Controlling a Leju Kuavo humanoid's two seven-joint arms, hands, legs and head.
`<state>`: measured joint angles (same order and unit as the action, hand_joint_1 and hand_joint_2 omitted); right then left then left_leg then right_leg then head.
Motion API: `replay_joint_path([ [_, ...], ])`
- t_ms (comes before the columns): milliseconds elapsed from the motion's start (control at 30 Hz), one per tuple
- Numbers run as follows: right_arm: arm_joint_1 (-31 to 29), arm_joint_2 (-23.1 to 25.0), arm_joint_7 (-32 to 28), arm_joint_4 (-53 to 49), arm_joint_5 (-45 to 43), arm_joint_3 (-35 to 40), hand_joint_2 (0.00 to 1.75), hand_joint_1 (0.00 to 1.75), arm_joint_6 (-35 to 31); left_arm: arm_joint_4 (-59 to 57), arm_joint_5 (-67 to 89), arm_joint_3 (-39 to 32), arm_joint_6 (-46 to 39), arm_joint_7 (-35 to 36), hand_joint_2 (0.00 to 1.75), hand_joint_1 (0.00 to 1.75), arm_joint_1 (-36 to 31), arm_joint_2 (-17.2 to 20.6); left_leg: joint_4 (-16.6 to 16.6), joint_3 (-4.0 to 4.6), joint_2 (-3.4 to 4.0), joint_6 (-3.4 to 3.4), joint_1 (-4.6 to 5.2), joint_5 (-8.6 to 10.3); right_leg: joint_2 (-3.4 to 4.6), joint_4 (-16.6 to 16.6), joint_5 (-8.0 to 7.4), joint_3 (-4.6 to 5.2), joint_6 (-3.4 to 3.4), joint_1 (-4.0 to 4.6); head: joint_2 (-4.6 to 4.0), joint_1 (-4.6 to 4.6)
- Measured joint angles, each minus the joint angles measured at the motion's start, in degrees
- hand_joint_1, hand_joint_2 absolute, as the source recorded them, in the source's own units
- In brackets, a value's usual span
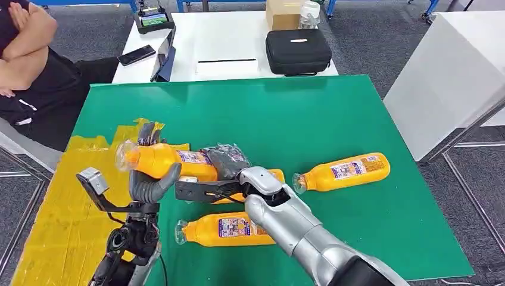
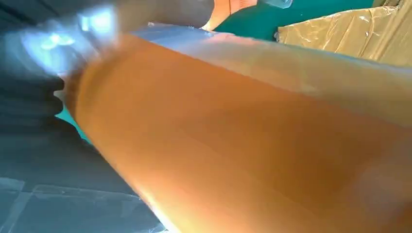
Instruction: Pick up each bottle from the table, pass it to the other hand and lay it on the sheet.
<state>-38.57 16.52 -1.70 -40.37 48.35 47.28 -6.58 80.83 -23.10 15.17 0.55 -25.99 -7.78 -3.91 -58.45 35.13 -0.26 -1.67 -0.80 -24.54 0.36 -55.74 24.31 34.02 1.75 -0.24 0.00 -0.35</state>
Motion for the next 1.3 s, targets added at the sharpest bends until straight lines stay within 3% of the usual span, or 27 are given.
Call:
replay_joint_path([
  [233,-0.1,0.6,-0.1,-0.1,0.9,0.0,1.75,1.64,0.1,1.6,-2.3,-0.6,2.5,0.6,1.75,1.75,1.1,0.0,0.0,0.0,0.01,0.0,0.0,0.0,0.0,0.0,0.0,0.03,0.0,0.01,0.0,-0.02],
  [800,0.6,0.8,-0.8,-0.5,1.2,0.0,1.75,1.75,-0.2,2.9,-2.3,-1.4,4.2,0.5,1.75,1.75,2.0,0.0,0.0,0.01,0.02,0.0,0.0,0.0,0.0,0.0,0.0,0.04,0.0,0.01,0.0,0.0],
  [833,0.6,0.8,-0.8,-0.5,1.2,0.0,1.75,1.59,-0.3,2.9,-2.3,-1.6,4.4,0.5,1.75,1.75,2.1,0.0,0.0,0.01,0.02,0.0,0.0,0.0,0.0,0.0,0.0,0.05,0.0,0.01,0.0,-0.02],
  [867,0.7,0.8,-0.8,-0.5,1.1,0.0,1.75,0.03,-0.5,2.9,-2.3,-1.6,4.7,0.5,1.75,1.75,2.1,0.0,0.0,0.01,0.02,0.0,0.0,0.0,0.0,0.0,0.0,0.06,0.0,0.01,0.0,0.0],
  [900,0.7,0.8,-0.8,-0.5,1.0,-0.1,0.0,0.0,-0.7,3.0,-2.3,-1.6,4.8,0.5,1.75,1.75,2.1,0.0,0.0,0.01,0.02,0.0,0.0,0.0,0.0,0.0,0.0,0.06,0.0,0.01,0.0,-0.02],
  [1300,3.9,-1.4,-4.9,-7.0,-5.6,-6.0,0.0,0.0,-3.0,7.0,-0.9,-2.6,4.3,-1.0,1.75,1.75,1.6,-0.4,0.0,0.03,-0.03,0.0,0.0,0.0,-0.01,0.0,0.0,0.03,0.0,0.0,0.0,0.0],
])
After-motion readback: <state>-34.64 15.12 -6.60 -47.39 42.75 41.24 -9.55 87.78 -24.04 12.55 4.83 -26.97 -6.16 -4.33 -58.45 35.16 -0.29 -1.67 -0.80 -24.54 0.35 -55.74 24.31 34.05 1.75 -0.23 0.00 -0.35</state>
